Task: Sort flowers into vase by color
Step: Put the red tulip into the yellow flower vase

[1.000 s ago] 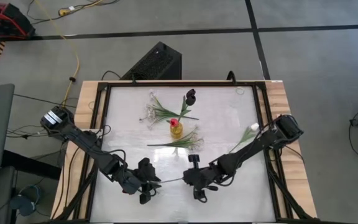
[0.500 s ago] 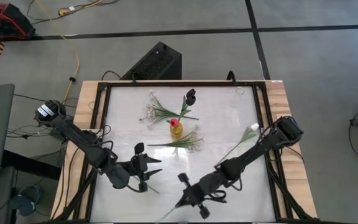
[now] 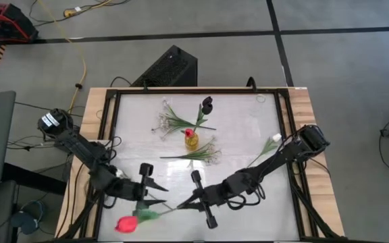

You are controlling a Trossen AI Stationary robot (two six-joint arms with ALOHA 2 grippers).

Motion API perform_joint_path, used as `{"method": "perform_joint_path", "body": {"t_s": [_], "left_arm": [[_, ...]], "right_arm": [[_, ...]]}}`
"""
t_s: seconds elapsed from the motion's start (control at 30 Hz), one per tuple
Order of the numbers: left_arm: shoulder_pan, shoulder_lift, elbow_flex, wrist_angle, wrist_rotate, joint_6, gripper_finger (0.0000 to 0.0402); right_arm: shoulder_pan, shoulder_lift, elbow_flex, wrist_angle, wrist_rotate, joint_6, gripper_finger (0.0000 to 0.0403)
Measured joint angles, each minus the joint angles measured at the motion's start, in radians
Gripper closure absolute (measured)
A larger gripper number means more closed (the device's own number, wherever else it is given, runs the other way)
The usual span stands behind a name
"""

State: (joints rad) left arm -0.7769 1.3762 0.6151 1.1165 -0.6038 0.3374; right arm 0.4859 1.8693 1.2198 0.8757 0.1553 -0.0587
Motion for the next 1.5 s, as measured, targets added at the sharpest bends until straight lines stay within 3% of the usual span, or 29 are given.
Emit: {"method": "perform_joint_path", "body": {"t_s": [0.17,0.73,0.87,0.97,1.07,1.27,1.4,1.5], "left_arm": [[0.007,0.000,0.000,0.108,0.018,0.072,0.0268],[0.017,0.000,0.016,0.187,0.076,0.155,0.0270],[0.017,0.000,0.016,0.184,0.063,0.152,0.0301],[0.017,0.000,0.016,0.184,0.026,0.148,0.0365],[0.017,0.000,0.016,0.181,0.018,0.147,0.0394],[0.017,0.000,0.016,0.180,-0.007,0.128,0.0400],[0.011,-0.008,0.016,0.148,-0.139,0.123,0.0401],[0.004,-0.046,0.017,0.059,-0.293,0.117,0.0401]], "right_arm": [[-0.037,0.001,0.000,-0.013,0.013,0.040,0.0379],[-0.071,0.001,0.000,-0.063,0.064,0.061,0.0379],[-0.069,0.001,0.000,-0.062,0.064,0.060,0.0379],[-0.070,0.001,0.000,-0.067,0.051,0.028,0.0373],[-0.071,0.001,0.000,-0.084,0.041,-0.002,0.0354],[-0.070,0.001,0.000,-0.110,0.029,-0.039,0.0295],[-0.069,-0.008,0.000,-0.148,0.084,-0.050,0.0229],[-0.068,-0.062,0.000,-0.344,0.156,-0.048,0.0180]]}}
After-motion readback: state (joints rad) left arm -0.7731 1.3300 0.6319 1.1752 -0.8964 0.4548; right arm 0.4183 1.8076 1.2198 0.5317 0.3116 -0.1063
